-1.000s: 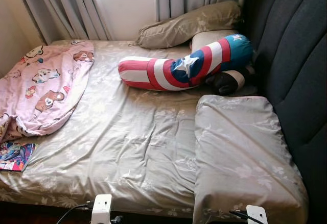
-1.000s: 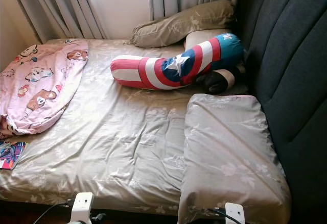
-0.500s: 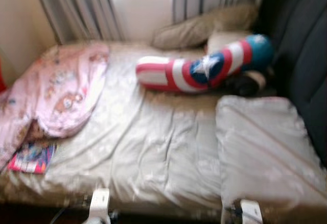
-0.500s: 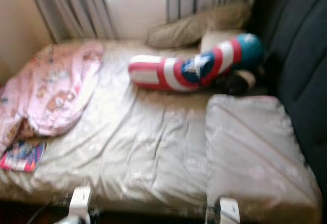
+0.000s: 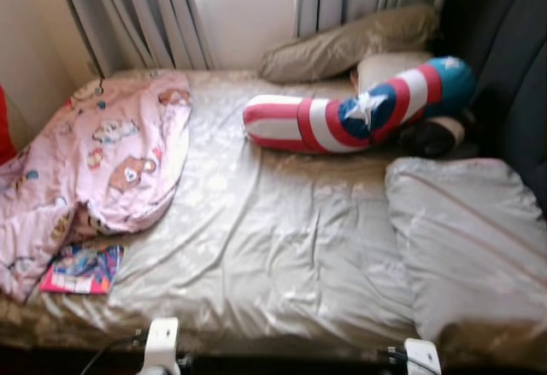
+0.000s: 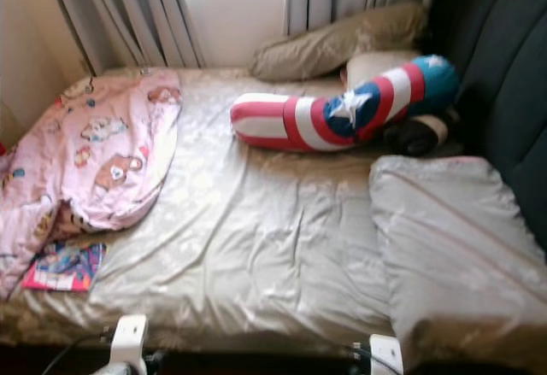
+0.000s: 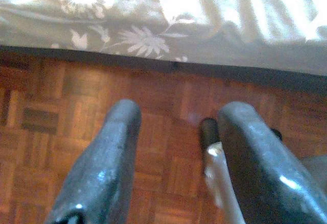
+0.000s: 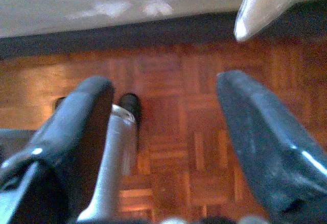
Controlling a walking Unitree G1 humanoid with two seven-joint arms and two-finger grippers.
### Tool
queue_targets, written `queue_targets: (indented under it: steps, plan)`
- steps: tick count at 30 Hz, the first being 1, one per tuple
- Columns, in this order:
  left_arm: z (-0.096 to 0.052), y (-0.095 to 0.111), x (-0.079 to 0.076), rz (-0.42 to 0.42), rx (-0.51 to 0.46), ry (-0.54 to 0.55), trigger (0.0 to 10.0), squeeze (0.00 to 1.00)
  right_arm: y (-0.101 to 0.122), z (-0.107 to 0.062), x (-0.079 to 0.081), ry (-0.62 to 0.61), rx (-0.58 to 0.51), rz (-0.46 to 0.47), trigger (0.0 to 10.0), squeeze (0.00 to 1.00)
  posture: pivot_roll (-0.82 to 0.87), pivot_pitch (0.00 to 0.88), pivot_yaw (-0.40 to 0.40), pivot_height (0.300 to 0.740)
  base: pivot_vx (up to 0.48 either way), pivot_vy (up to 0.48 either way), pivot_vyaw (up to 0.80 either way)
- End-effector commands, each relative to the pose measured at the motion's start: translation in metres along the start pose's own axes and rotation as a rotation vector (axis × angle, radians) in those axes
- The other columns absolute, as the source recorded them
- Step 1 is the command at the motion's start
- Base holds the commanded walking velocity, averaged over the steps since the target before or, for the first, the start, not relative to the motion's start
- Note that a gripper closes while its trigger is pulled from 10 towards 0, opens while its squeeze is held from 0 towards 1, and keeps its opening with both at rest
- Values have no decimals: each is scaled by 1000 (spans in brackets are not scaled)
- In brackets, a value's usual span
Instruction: Clean up the room
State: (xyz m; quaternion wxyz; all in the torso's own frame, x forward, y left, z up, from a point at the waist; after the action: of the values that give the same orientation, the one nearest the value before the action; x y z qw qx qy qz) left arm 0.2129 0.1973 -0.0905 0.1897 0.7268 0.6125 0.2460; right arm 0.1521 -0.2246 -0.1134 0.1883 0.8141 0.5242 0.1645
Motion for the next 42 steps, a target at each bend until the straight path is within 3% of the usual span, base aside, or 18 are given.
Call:
queue_targets:
  steps: [1,9,26,42]
  plan:
    - [-1,-3,9,5,14,22,10000,0,3,1,7,20,-13,12,10000,0,-15,0,40,740,0,480,0]
    - [-1,-3,9,2,14,23,10000,0,2,1,7,18,-12,17,10000,0,-14,0,40,740,0,480,0]
    - [-1,-3,8,-2,16,21,10000,0,9,3,23,41,-27,11,10000,0,-11,0,37,740,0,480,0]
    - [-1,-3,8,-7,18,20,10000,0,14,3,18,38,-30,1,10000,0,-10,0,35,740,0,480,0]
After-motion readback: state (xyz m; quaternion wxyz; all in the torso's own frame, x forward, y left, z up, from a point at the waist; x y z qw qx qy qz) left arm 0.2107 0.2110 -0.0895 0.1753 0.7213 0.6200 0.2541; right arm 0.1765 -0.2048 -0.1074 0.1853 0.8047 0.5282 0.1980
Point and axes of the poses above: a point about 5 cm out from each wrist's last joint towards the gripper, its own z axis pointing out of the wrist towards the gripper, its own y axis along the axis of the wrist's last joint, x = y × z, the point moved 2 cm from there along z, pointing out of the wrist towards the gripper, and after that the axes turned 14 degrees about z, right-handed, at the moved point
